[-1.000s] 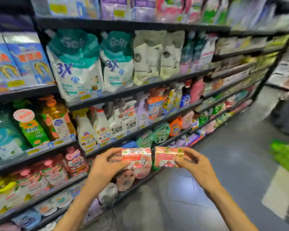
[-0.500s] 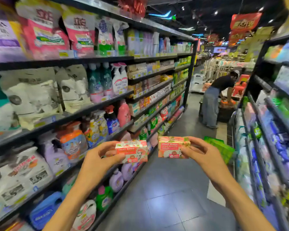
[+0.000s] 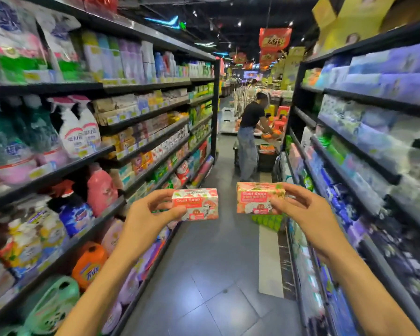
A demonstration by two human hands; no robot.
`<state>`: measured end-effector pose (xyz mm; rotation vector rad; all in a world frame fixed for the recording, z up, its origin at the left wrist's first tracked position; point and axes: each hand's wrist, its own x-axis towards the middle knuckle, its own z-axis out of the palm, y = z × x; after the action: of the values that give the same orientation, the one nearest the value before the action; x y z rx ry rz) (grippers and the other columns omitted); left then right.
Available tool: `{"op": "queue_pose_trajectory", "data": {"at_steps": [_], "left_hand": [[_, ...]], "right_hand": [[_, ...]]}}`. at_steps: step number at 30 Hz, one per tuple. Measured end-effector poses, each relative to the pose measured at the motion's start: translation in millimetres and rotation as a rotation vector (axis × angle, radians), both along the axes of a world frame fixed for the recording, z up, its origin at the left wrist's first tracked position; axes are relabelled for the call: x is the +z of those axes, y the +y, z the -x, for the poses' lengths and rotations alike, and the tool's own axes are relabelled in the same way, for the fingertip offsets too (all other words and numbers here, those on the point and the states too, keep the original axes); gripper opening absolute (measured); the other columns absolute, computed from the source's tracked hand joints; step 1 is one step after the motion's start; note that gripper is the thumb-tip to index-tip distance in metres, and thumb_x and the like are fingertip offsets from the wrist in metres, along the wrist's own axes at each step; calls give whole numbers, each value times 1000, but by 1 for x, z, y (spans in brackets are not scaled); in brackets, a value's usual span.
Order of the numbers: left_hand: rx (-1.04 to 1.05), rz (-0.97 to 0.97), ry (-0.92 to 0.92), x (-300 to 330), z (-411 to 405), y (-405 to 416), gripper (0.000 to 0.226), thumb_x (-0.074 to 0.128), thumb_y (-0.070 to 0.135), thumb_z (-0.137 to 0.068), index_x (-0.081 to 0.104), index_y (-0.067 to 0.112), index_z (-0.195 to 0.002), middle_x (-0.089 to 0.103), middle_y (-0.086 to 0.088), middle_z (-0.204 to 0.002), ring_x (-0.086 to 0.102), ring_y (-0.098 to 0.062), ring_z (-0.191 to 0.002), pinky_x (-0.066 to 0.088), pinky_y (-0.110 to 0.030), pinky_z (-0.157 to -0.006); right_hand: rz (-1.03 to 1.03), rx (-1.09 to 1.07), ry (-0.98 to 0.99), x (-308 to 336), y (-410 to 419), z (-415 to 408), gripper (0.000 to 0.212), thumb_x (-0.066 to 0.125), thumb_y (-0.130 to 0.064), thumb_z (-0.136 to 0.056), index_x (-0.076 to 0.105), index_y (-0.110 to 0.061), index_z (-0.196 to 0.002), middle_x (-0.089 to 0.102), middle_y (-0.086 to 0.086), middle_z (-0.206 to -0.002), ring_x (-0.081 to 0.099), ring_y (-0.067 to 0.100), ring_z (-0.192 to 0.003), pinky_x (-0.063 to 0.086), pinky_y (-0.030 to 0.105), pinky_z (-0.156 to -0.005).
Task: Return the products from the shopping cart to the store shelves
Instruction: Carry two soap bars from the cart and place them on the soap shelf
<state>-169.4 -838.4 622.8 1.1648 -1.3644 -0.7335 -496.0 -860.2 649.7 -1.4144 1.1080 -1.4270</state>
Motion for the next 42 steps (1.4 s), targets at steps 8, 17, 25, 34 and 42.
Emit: {"op": "queue_pose_trajectory", "data": {"at_steps": [8,17,25,34,42], "left_hand": [[-52,-14,-15,14,-10,-160,39,83,20,-80,72,21,-117,78,-1,-103,74,-22,-96,62,-41,-78],[-75,-7,0,23,-8,-345,37,81,3,-79,72,11,-113,78,-7,-98,73,-6,-78,51,-10,-57],[-9,-41,-17,15,8,-531,34,80,4,-80,72,12,-112,79,-1,-95,75,-14,-86,55,-13,-64],[95,-47,-66,11,-2,-729,35,82,13,-81,72,22,-114,78,2,-98,73,-8,-82,55,-14,-64],[150,-60,-59,-11,-33,-919,36,83,19,-80,71,30,-113,77,11,-101,73,-7,-94,61,-32,-83]], "right_hand": [[-5,-85,-8,5,-136,-12,35,80,-16,-78,70,-24,-112,76,-1,-105,72,12,-99,56,16,-77],[-32,-72,-31,-9,-327,-28,43,78,-12,-82,65,-13,-123,77,3,-102,73,19,-95,59,29,-87],[-53,-38,-43,-20,-534,-13,37,77,-7,-82,66,-14,-118,73,-1,-107,72,6,-94,54,12,-69],[-39,41,-11,-14,-755,-20,35,77,-4,-81,69,-10,-115,77,5,-105,73,17,-97,57,18,-75],[-30,97,12,-33,-956,-54,35,77,-6,-81,70,-11,-115,77,6,-105,72,18,-100,58,24,-76]]}}
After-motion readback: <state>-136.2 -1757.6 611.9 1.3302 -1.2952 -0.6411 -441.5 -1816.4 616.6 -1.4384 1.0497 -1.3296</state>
